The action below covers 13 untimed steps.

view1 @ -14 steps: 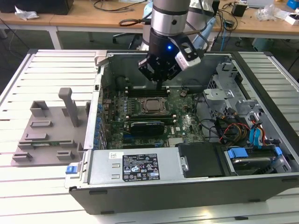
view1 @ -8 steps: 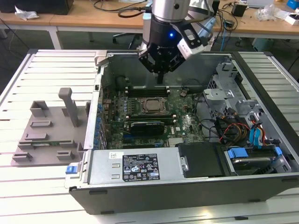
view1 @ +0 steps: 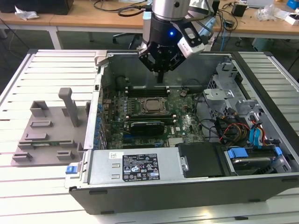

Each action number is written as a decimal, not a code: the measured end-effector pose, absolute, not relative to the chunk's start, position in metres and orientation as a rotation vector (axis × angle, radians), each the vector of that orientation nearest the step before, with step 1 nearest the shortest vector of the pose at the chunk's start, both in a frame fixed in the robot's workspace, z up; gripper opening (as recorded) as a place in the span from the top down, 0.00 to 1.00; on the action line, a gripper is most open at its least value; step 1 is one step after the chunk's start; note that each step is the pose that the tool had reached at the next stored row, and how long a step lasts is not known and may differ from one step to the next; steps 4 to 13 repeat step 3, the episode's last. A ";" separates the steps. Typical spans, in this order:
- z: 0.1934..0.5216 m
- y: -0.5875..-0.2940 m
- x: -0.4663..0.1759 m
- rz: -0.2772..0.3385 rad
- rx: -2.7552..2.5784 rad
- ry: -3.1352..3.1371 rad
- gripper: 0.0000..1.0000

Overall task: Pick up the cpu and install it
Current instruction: 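Install the second cpu locking lever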

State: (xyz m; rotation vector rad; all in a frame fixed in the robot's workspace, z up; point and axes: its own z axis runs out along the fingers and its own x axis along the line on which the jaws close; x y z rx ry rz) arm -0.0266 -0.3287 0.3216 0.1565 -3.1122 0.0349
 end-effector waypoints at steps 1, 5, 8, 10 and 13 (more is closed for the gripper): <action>0.322 -0.329 -0.027 0.035 0.156 -3.112 0.89; 0.322 -0.329 -0.027 0.034 0.156 -3.112 0.89; 0.322 -0.329 -0.027 0.034 0.156 -3.112 0.89; 0.322 -0.329 -0.027 0.034 0.156 -3.112 0.89; 0.322 -0.329 -0.027 0.034 0.156 -3.112 0.89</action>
